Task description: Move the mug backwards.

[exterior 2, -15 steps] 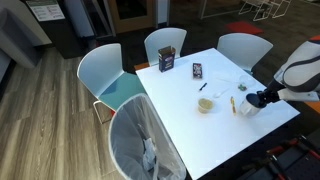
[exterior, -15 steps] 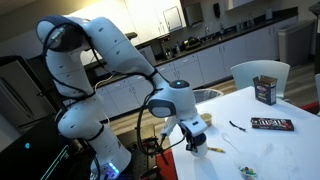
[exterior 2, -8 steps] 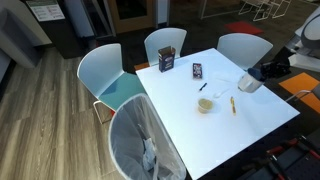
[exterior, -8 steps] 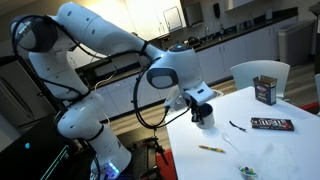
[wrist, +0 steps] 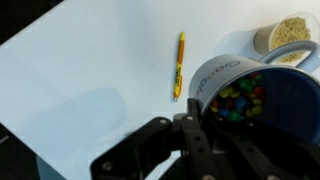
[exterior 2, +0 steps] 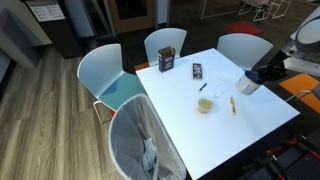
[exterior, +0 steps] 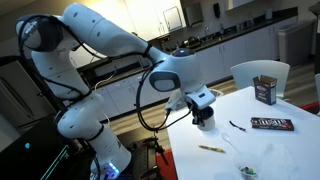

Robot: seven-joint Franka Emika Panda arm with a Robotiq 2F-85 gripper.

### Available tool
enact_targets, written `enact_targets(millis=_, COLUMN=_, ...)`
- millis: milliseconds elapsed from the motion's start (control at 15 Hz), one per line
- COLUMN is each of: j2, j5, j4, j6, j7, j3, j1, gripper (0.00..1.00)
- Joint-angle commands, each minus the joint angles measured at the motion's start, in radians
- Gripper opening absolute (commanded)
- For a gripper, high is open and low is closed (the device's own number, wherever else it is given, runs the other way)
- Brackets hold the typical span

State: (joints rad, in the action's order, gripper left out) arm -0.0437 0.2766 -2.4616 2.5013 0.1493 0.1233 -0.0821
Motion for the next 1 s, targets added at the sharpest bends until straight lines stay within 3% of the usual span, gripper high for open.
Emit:
enact_targets(millis=0, j2=-0.155, j5=0.056, j4=0.173, j6=0.05, j7=0.102, j3=-0.054, j1=0.031, gripper=0.01)
enact_targets(millis=400, j2=-0.428, j5=-0.07, j4=0.471, j6=0.068, j7=0.338, j3=-0.078, j1=0.146, gripper=0.01)
enact_targets(millis=933, j2=-0.658, j5=0.003, j4=0.68, j6=0.178, j7=0.327, j3=-0.133, j1=0.179, gripper=0.01)
